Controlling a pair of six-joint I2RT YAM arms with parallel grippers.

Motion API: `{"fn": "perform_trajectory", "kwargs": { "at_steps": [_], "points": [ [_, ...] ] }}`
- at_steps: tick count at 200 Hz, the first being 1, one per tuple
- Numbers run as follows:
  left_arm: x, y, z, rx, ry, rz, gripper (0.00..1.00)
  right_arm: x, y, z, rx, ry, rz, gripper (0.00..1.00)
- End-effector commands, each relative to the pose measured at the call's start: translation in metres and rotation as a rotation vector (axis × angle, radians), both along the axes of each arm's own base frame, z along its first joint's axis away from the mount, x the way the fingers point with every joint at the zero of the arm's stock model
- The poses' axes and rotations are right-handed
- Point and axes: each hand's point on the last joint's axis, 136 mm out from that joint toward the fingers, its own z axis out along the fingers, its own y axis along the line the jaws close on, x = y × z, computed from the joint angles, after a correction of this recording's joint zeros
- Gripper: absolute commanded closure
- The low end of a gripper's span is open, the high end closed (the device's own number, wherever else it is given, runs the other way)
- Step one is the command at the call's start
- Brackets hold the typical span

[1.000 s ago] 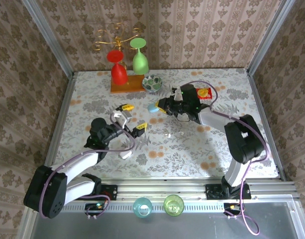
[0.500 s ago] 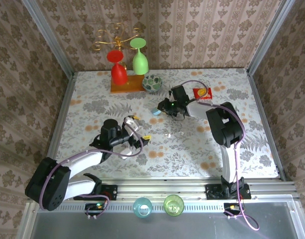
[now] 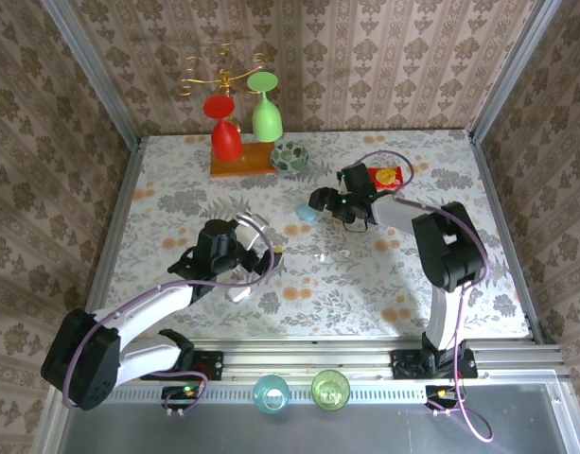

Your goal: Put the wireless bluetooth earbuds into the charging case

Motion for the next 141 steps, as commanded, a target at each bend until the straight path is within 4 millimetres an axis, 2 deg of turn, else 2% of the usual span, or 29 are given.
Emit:
{"fn": "perform_trajectory", "kwargs": {
  "at_steps": [1,20,45,60,74,94,121,141],
  "points": [
    [-0.005,0.04,-0.025,0.085,0.215,0.3,0.0,-0.01,-0.008,0.029,-0.048,-0.101,0.045,0.18],
    [-0.022,0.06,-0.037,0.102,0.379,0.499,0.0,-0.023,-0.009,0.038,-0.05,-0.123,0.07,0.16],
    [-0.047,0.07,-0.047,0.11,0.515,0.634,0.0,-0.036,-0.009,0.046,-0.059,-0.148,0.101,0.16],
    [-0.06,0.069,-0.055,0.098,0.578,0.645,0.0,-0.041,-0.008,0.048,-0.064,-0.153,0.118,0.15],
    [-0.07,0.064,-0.063,0.115,0.596,0.583,0.0,-0.045,-0.006,0.048,-0.073,-0.161,0.134,0.15],
    [-0.084,0.08,-0.074,0.19,0.62,0.601,0.0,-0.047,-0.006,0.046,-0.072,-0.159,0.14,0.15],
    [-0.094,0.095,-0.084,0.244,0.648,0.618,0.0,-0.048,-0.005,0.046,-0.063,-0.164,0.139,0.16],
    [-0.095,0.091,-0.095,0.223,0.681,0.599,0.0,-0.049,-0.006,0.044,-0.057,-0.161,0.132,0.16]
  ]
}}
